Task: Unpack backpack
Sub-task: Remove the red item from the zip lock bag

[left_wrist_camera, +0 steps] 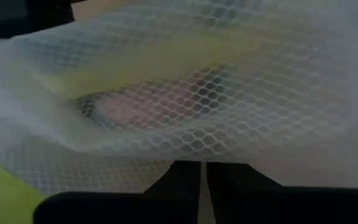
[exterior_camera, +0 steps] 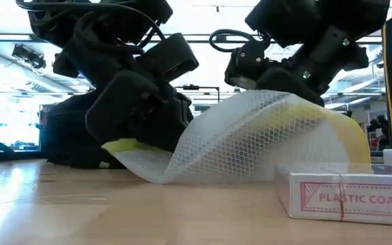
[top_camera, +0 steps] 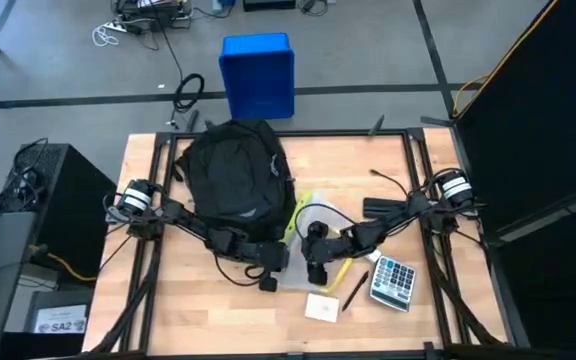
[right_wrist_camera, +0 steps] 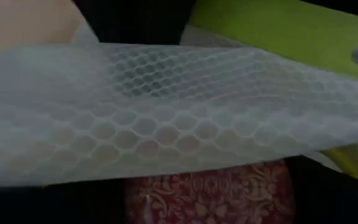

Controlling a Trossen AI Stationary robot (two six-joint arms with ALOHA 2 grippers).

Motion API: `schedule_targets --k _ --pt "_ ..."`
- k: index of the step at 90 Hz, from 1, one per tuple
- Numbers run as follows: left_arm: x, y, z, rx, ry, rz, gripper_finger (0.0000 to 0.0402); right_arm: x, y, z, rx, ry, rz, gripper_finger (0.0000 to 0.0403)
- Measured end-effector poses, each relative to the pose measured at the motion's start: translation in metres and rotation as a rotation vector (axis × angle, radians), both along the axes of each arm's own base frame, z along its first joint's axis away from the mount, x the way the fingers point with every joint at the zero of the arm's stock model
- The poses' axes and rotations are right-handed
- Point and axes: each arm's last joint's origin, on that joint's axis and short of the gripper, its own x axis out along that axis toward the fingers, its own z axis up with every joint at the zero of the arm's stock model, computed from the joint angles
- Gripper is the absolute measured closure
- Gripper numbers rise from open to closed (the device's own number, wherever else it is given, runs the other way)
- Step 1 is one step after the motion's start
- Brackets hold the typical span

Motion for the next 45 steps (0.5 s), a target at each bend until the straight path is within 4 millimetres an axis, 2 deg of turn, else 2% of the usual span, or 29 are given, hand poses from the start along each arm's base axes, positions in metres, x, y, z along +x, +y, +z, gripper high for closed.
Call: schedule_targets --k 26,45 --pt "-0.001 0.005 -0.002 0.037 0.035 -0.010 0.0402 0.000 -0.004 0.000 -0.006 0.015 -0.021 0.0138" --pt "-0.005 0.008 -0.006 0.064 0.106 0.011 0.0402 -0.010 0.007 0.006 0.004 0.045 -0.003 0.0138"
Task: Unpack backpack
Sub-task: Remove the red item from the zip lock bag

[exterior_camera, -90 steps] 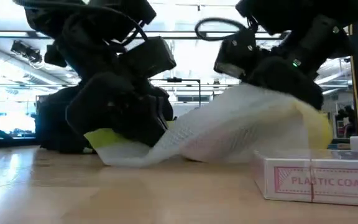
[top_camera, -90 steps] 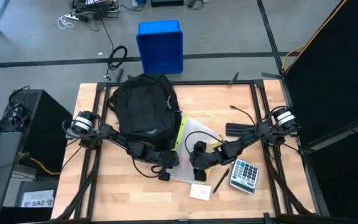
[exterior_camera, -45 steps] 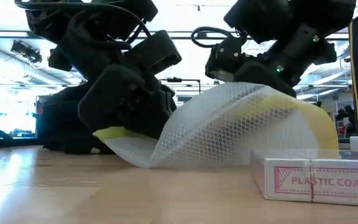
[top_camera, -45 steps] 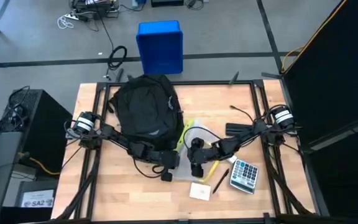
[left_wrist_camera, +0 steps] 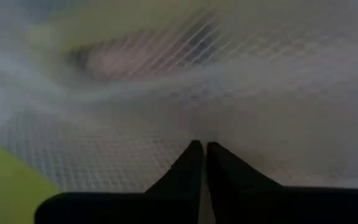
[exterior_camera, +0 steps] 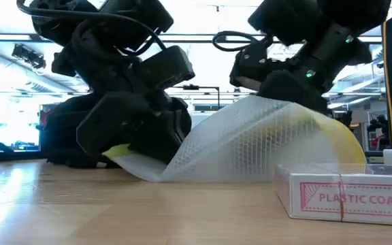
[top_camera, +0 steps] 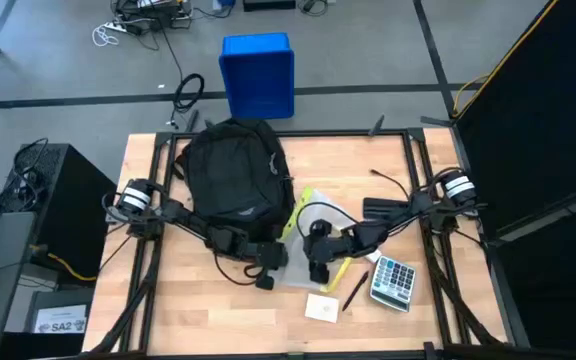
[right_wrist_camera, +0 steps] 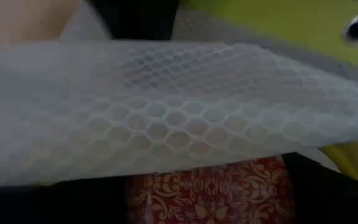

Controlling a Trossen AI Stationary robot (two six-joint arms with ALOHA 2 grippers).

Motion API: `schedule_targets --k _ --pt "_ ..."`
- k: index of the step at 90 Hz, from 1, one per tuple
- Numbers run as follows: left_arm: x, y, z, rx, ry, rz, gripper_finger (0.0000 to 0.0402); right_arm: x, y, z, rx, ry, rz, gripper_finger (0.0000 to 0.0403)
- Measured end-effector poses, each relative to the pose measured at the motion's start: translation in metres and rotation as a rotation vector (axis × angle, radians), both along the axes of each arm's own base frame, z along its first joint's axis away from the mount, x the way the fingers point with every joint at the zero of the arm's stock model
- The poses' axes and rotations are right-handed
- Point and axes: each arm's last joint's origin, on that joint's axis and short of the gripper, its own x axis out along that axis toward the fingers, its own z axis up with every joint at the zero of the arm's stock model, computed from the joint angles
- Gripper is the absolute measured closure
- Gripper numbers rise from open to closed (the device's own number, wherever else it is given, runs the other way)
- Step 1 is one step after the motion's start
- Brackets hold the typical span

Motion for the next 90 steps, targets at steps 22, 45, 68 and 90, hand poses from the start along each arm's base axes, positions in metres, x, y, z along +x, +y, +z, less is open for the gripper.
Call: schedule_targets --k 22,45,68,90 --pt "-0.001 0.001 -0.001 -0.007 0.007 0.020 0.0402 -0.020 0.013 0.024 0.036 0.041 0.000 0.0138" --pt "-0.001 0.001 -0.001 -0.009 0.011 0.023 0.0402 -0.042 0.024 0.045 0.063 0.089 -0.006 0.0138" --pt "-0.001 0.001 -0.002 -0.007 0.013 0.023 0.0402 -0.063 0.032 0.057 0.095 0.138 -0.033 0.0138" --pt "-0.002 0.001 -0.002 -0.006 0.016 0.023 0.0402 -0.078 0.040 0.061 0.125 0.195 -0.082 0.0138"
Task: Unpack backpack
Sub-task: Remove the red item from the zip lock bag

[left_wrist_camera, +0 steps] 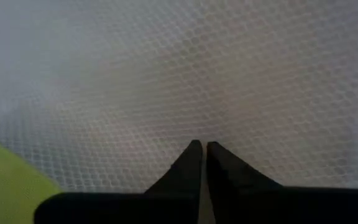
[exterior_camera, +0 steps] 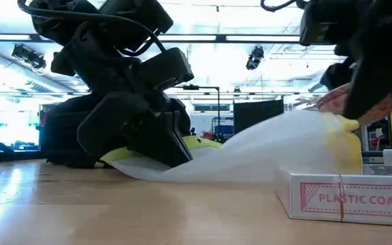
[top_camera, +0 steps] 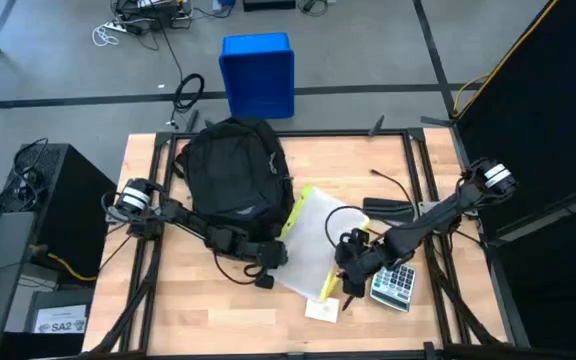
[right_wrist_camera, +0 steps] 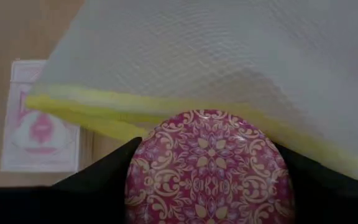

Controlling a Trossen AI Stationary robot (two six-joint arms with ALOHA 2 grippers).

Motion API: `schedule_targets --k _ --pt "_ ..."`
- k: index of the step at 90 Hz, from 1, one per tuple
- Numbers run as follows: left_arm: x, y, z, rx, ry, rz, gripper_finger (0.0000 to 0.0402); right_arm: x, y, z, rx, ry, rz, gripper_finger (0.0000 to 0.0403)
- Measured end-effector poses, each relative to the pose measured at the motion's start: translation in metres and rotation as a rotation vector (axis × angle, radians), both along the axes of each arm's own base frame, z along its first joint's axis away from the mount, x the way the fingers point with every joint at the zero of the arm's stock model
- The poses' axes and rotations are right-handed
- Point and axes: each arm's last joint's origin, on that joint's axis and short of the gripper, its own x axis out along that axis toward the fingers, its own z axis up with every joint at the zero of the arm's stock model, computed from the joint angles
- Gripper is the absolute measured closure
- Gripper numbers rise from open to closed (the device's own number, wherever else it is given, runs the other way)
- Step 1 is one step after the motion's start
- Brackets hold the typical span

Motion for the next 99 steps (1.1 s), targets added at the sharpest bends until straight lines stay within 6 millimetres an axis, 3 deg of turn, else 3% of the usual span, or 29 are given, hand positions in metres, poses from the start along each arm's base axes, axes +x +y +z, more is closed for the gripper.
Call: schedule_targets --k 42,77,99 --pt "0.004 0.015 0.000 0.066 -0.027 0.078 0.0402 0.003 0.031 0.012 0.112 -0.183 0.153 0.0138" --pt "0.010 0.033 0.004 0.104 -0.085 0.180 0.0402 0.022 0.035 0.028 0.125 -0.427 0.251 0.0138" --pt "0.017 0.031 0.012 0.087 -0.154 0.180 0.0402 0.036 0.031 0.021 0.080 -0.475 0.288 0.0138"
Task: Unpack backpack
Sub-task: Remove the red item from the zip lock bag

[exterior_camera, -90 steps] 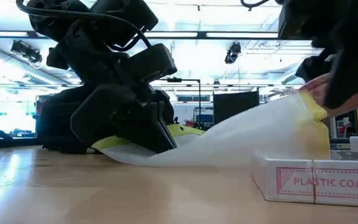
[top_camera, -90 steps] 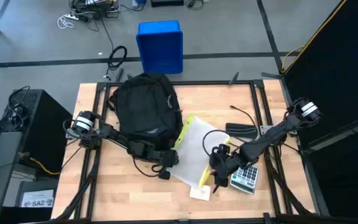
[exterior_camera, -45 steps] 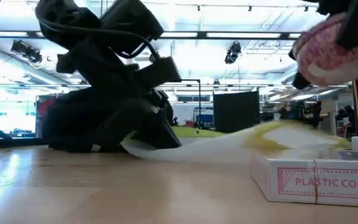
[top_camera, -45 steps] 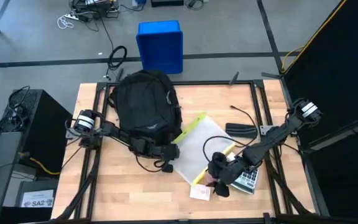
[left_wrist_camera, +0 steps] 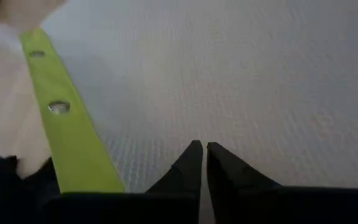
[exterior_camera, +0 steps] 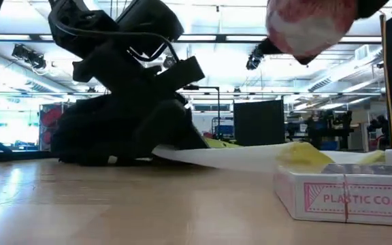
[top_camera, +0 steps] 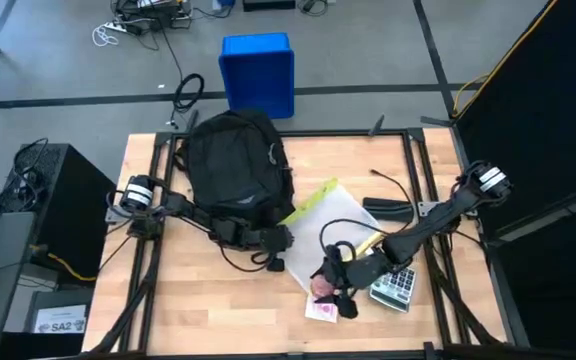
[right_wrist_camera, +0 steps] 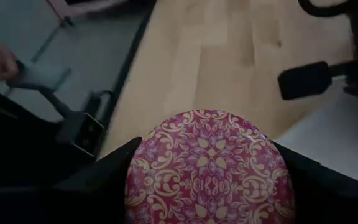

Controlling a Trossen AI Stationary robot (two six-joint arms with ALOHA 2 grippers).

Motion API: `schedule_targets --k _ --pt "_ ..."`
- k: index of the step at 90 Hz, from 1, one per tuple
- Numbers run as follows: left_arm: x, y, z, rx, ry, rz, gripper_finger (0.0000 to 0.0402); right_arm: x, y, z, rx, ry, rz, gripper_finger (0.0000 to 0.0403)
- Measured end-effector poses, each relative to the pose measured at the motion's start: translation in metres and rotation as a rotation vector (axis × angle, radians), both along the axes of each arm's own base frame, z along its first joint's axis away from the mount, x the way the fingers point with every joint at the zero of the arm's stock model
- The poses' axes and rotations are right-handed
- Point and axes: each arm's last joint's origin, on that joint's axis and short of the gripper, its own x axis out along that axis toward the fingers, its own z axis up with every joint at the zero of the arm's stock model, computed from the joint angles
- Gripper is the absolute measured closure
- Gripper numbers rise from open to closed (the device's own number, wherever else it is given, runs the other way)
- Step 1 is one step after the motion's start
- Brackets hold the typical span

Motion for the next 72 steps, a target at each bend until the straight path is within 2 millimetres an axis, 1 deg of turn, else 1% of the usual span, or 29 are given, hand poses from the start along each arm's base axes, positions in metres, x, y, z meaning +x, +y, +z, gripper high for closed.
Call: schedule_targets --k 17,24,32,40,49,57,66,72 --pt "0.007 -0.002 0.017 -0.006 -0.055 -0.006 0.0401 0.006 -0.001 -0.010 -0.002 0.018 0.021 0.0138" --pt "0.008 -0.003 0.019 0.005 -0.052 -0.045 0.0398 0.006 -0.001 -0.010 -0.003 0.019 0.020 0.0138" --pt "0.007 -0.006 0.020 0.021 -0.039 -0.101 0.0380 0.006 0.000 -0.010 -0.004 0.012 0.025 0.0137" --pt "0.003 -0.007 0.029 0.030 -0.035 -0.102 0.0351 0.006 0.000 -0.009 -0.001 0.006 0.025 0.0138" --pt "-0.005 -0.008 0.052 0.048 -0.069 -0.073 0.0319 0.006 0.000 -0.009 -0.004 0.009 0.024 0.0138" --pt "-0.018 -0.013 0.081 0.061 -0.118 -0.074 0.0296 0.008 -0.002 -0.008 -0.007 -0.003 0.021 0.0138" --pt "-0.036 -0.022 0.117 0.082 -0.212 -0.099 0.0285 0.014 -0.008 -0.012 -0.016 -0.014 -0.022 0.0138" --pt "-0.047 -0.026 0.138 0.106 -0.274 -0.111 0.0284 0.022 -0.014 -0.022 -0.027 -0.004 -0.056 0.0138"
